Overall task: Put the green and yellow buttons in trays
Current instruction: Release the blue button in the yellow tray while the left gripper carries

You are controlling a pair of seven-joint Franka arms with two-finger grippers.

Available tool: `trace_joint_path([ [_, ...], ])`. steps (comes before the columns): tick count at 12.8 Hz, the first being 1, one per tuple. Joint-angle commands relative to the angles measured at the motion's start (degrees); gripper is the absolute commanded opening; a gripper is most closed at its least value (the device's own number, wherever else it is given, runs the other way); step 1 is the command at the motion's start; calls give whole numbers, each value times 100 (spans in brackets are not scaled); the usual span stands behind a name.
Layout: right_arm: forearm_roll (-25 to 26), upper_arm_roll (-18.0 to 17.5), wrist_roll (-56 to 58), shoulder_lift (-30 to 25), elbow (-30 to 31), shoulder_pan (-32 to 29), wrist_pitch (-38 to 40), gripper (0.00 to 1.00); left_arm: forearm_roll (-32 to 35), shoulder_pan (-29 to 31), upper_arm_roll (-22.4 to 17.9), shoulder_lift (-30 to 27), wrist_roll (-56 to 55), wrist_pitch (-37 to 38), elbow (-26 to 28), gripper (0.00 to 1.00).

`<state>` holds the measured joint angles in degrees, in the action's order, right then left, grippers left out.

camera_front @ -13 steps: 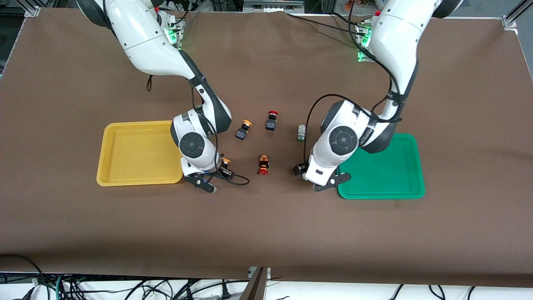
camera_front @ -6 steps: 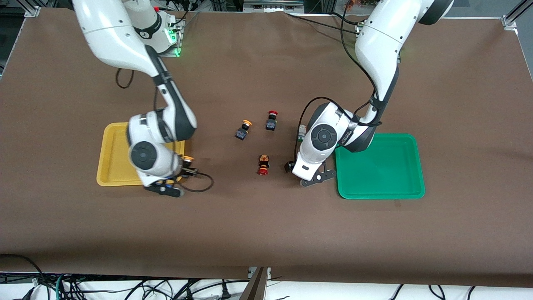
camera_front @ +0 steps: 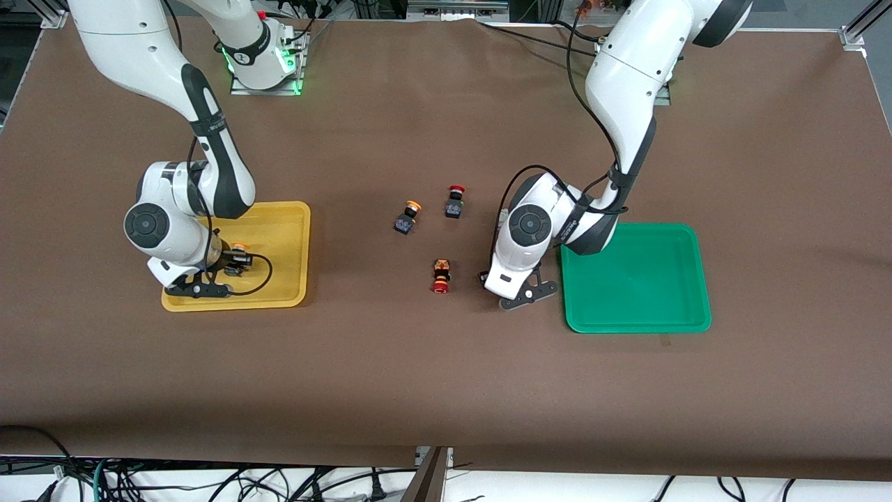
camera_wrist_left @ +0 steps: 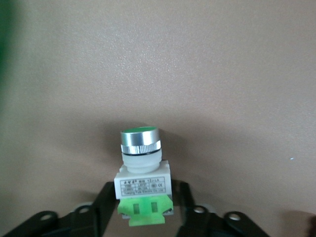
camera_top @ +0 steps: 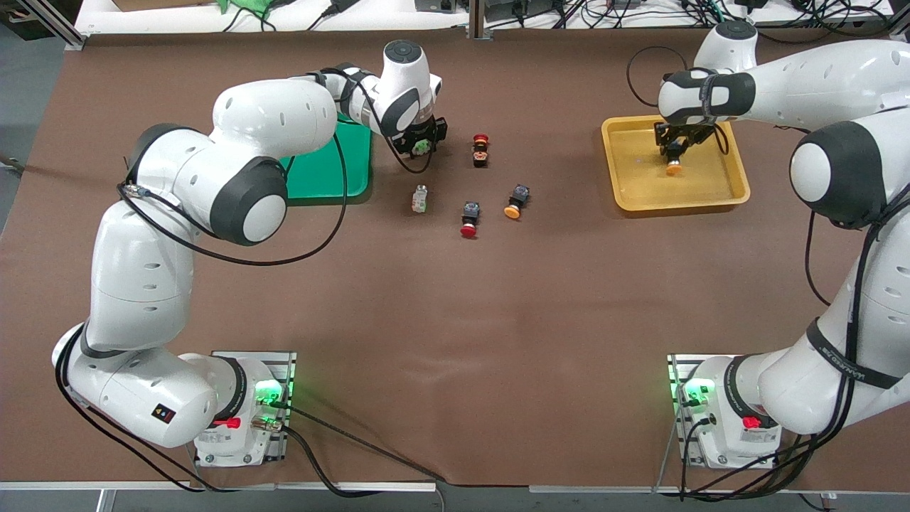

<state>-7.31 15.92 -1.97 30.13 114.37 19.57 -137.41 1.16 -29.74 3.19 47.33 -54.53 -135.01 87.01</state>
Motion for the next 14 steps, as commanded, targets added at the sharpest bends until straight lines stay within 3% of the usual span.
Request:
trace_joint_path([
  [1, -724, -141, -204, -411, -88, 125, 711, 98, 130, -50, -20, -224, -295, 10, 167, 0],
  [3, -878, -343, -1448, -394, -589, 362, 1389, 98, 130, 169, -20, -565, 132, 429, 194, 0],
  [4, -887, -483, -2134, -359, -713, 581, 1444, 98, 60, 370, -20, -854, 857, 780, 290, 0],
  [7, -1105, -695, -3929, -210, -846, 1293, 1252, 98, 60, 1082, -55, -1856, 3116, 1109, 1350, 0],
  [9, -1535, -695, -4441, -61, -820, 1750, 1007, 98, 60, 1487, -107, -2218, 4314, 1065, 1976, 0],
  [11, -1966, -704, -4916, 89, -776, 2189, 717, 98, 69, 1734, -116, -2290, 5010, 768, 2424, 0],
  [14, -2029, -704, -5470, 308, -670, 2700, 128, 98, 69, 1805, -116, -2159, 5154, -548, 3276, 0],
])
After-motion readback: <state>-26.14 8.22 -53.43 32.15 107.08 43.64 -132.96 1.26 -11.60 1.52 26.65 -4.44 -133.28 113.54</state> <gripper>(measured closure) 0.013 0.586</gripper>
